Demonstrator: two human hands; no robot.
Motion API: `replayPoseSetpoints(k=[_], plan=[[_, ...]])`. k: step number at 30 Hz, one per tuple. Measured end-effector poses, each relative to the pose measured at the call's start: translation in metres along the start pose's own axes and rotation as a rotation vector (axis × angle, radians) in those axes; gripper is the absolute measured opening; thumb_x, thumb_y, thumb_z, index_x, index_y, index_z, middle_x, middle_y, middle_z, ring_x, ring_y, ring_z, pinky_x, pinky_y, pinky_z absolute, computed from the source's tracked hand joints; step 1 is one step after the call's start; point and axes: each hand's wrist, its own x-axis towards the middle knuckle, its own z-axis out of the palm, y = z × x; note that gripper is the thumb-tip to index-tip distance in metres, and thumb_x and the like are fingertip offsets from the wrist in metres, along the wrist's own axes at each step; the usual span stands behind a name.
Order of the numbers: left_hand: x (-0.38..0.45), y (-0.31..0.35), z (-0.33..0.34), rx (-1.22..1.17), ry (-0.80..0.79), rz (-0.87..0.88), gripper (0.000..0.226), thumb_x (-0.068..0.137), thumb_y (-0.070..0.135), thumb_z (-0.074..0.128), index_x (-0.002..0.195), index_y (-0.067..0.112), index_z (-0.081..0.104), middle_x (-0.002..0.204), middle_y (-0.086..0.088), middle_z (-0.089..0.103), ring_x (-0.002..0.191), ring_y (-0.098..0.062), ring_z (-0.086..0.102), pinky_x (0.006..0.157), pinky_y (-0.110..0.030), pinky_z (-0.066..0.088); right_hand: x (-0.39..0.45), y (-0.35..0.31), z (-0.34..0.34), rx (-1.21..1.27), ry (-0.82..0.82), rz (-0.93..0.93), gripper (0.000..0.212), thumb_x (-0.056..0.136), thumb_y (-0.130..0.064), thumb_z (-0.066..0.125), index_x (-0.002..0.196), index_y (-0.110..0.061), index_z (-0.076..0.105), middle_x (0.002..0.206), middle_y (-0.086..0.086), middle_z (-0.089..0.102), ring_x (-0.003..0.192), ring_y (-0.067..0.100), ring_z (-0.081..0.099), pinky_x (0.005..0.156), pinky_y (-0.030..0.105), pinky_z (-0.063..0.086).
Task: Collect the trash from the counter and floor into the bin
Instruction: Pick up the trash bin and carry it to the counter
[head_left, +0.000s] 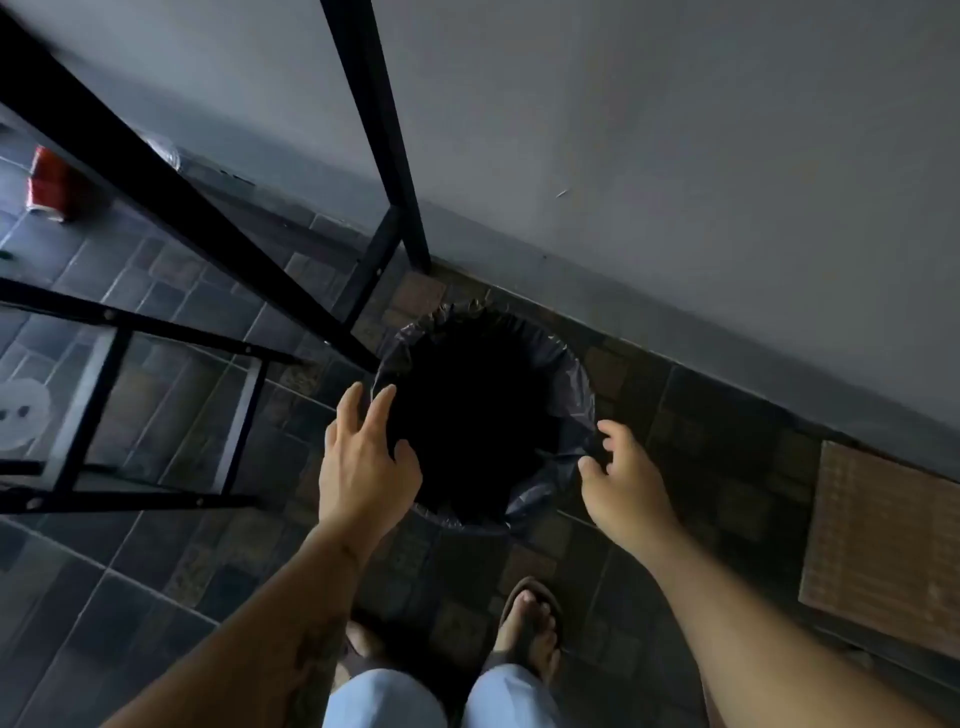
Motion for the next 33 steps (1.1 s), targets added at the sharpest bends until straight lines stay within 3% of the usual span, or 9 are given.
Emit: replayPoseSetpoints(k=[4,8,12,18,21,27,30,33], plan=[[0.028,-0.016,0.03,0.031,0.017,0.013,0.068,0.092,0.019,0.056,0.155,0.028,0.031,0.166,0.001,0.014,0.148,-0.026,0.021,0.111,-0.044,0.037,0.029,0.014,0.03,-0.077,0.182,-0.104,0.06,0.1,-0.018,0.052,0.155,-0.02,0.026,0.161,0.002,0.028,0.14,0.025,0.04,0.102,0.032,0.038],[0.041,-0.029,0.047,0.04,0.066,0.067,0.064,0.091,0.009,0.054,0.153,0.018,0.038,0.165,0.0,0.021,0.148,-0.025,0.028,0.115,-0.041,0.035,0.047,0.027,0.052,-0.182,0.266,-0.2,0.071,0.098,-0.008,0.051,0.158,-0.017,0.014,0.165,0.002,0.018,0.144,0.026,0.037,0.103,0.03,0.04],[0.046,-0.031,0.047,0.02,0.094,0.074,0.063,0.086,0.003,0.055,0.148,0.013,0.047,0.164,0.004,0.026,0.139,-0.027,0.044,0.108,-0.042,0.042,0.053,0.029,0.057,-0.241,0.333,-0.21,0.084,0.087,0.003,0.059,0.157,-0.017,0.018,0.161,0.002,0.026,0.136,0.028,0.048,0.094,0.032,0.049],[0.034,-0.028,0.025,0.06,0.066,0.089,0.073,0.079,-0.006,0.053,0.149,0.013,0.045,0.162,0.002,0.029,0.134,-0.029,0.043,0.104,-0.037,0.042,0.03,0.014,0.042,-0.307,0.356,-0.208,0.085,0.083,0.004,0.062,0.156,-0.014,0.022,0.158,0.007,0.031,0.136,0.029,0.044,0.091,0.032,0.05],[0.004,-0.019,-0.007,0.03,0.059,0.096,0.075,0.076,-0.008,0.052,0.148,0.013,0.047,0.159,-0.001,0.032,0.134,-0.029,0.044,0.104,-0.04,0.045,-0.008,-0.004,0.019,-0.351,0.369,-0.249,0.081,0.083,0.003,0.06,0.155,-0.011,0.026,0.151,0.007,0.037,0.128,0.026,0.047,0.075,0.023,0.041],[-0.086,0.027,-0.117,-0.053,0.035,0.123,0.069,0.078,-0.002,0.057,0.146,0.014,0.05,0.156,0.002,0.034,0.135,-0.027,0.045,0.106,-0.039,0.045,-0.118,-0.07,-0.059,-0.447,0.346,-0.24,0.079,0.084,-0.005,0.06,0.155,-0.015,0.027,0.141,0.003,0.038,0.119,0.027,0.053,0.066,0.026,0.038],[-0.134,0.058,-0.196,-0.068,0.079,0.125,0.07,0.078,-0.004,0.059,0.146,0.011,0.051,0.155,0.0,0.038,0.137,-0.026,0.044,0.108,-0.035,0.041,-0.186,-0.123,-0.101,-0.455,0.347,-0.28,0.073,0.087,-0.008,0.057,0.154,-0.017,0.03,0.146,0.004,0.038,0.125,0.027,0.051,0.071,0.027,0.04],[-0.17,0.085,-0.267,-0.094,0.184,0.123,0.068,0.072,-0.009,0.061,0.139,0.005,0.058,0.147,-0.006,0.047,0.133,-0.028,0.047,0.107,-0.029,0.036,-0.243,-0.175,-0.134,-0.408,0.379,-0.327,0.067,0.087,-0.006,0.052,0.151,-0.015,0.034,0.146,0.007,0.04,0.13,0.03,0.046,0.087,0.038,0.047]])
